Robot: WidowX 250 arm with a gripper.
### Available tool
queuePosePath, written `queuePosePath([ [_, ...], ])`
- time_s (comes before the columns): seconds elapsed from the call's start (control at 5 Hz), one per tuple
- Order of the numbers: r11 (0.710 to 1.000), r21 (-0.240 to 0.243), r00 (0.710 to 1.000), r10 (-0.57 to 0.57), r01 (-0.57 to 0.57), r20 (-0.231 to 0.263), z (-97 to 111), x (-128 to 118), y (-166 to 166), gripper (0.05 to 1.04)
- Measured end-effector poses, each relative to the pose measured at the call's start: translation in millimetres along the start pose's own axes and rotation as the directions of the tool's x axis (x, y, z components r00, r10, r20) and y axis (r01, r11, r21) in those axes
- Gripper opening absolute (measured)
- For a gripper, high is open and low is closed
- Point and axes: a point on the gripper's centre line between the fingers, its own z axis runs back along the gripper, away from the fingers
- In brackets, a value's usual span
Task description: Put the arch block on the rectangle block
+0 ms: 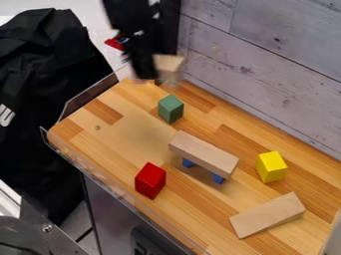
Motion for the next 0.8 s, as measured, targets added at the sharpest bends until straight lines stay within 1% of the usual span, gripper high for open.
queuePosePath([
  [0.2,1.000,-0.014,1.000,0.001,-0.001,-0.011,-13.7,3.7,6.3,0.572],
  [0.4,1.000,-0.021,1.000,-0.003,0.003,0.003,-27.4,4.6,4.4,0.572],
  [0.6,0.999,-0.001,0.999,-0.035,0.035,0.006,-37.4,-9.1,9.0,0.572],
  [0.8,0.998,0.008,0.998,-0.068,0.068,0.013,-45.8,-24.4,11.4,0.572],
])
